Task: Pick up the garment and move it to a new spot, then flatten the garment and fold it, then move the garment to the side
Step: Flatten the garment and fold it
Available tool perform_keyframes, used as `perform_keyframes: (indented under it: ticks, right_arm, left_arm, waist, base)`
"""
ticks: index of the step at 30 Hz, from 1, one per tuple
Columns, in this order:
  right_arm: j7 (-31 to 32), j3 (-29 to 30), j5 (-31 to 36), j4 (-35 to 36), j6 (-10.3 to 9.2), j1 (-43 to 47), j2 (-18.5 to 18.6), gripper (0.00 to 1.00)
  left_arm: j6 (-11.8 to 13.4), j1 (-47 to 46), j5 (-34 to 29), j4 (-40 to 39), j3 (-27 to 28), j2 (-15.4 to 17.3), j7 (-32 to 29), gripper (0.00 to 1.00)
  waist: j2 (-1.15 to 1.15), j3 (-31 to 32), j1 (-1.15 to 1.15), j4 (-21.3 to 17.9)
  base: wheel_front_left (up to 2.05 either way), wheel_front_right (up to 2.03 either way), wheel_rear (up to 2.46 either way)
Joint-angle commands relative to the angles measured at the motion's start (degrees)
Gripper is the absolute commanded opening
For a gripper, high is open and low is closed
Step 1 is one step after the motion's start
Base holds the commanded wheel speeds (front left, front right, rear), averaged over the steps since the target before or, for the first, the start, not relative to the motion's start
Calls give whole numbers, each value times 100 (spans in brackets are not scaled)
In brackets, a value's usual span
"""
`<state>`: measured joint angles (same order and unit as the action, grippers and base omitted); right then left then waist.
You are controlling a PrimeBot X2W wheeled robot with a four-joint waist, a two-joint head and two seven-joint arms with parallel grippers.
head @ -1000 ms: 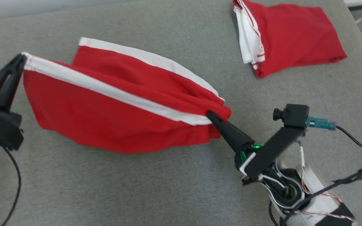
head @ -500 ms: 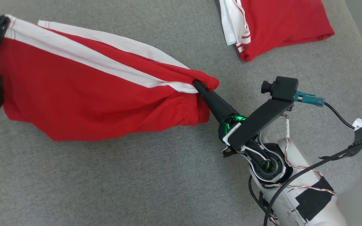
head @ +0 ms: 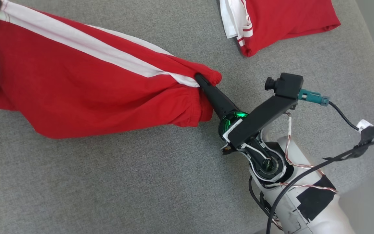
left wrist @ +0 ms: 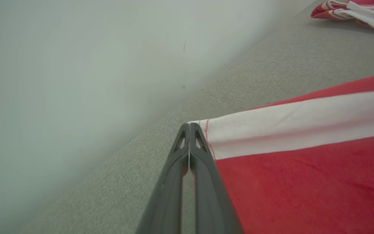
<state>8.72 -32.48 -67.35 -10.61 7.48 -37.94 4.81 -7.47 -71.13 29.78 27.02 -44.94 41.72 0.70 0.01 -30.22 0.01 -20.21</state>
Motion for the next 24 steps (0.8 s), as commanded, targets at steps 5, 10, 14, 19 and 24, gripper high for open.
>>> perform_keyframes:
  ticks: [5,10,14,19,24]
  right_arm:
    - [92,-151,304,-142,1,-71,65,97]
    - [229,-120,512,-106,1,179,245,100]
    - [311,-4,680,130,1,467,421,100]
    - [159,229,954,544,1,811,543,100]
    - [-58,500,1446,954,1,1188,546,100]
  left_arm:
    - [7,-38,155,323,-285,-59,315,100]
    - [6,148,261,531,-418,-92,659,100]
    - [28,355,435,587,-353,-118,949,100]
    - [115,677,581,502,-242,-61,1186,100]
    - [401,1191,747,174,-61,72,1363,100]
  waist:
    - [-1,80,-1,51]
    - [-1,326,-1,136]
    - [-1,577,-1,209]
    - [-1,816,-1,260]
    - [-1,1030,-1,301]
  base:
    - [0,0,0]
    - [0,0,0]
    - [0,0,0]
    - [0,0,0]
    - [0,0,0]
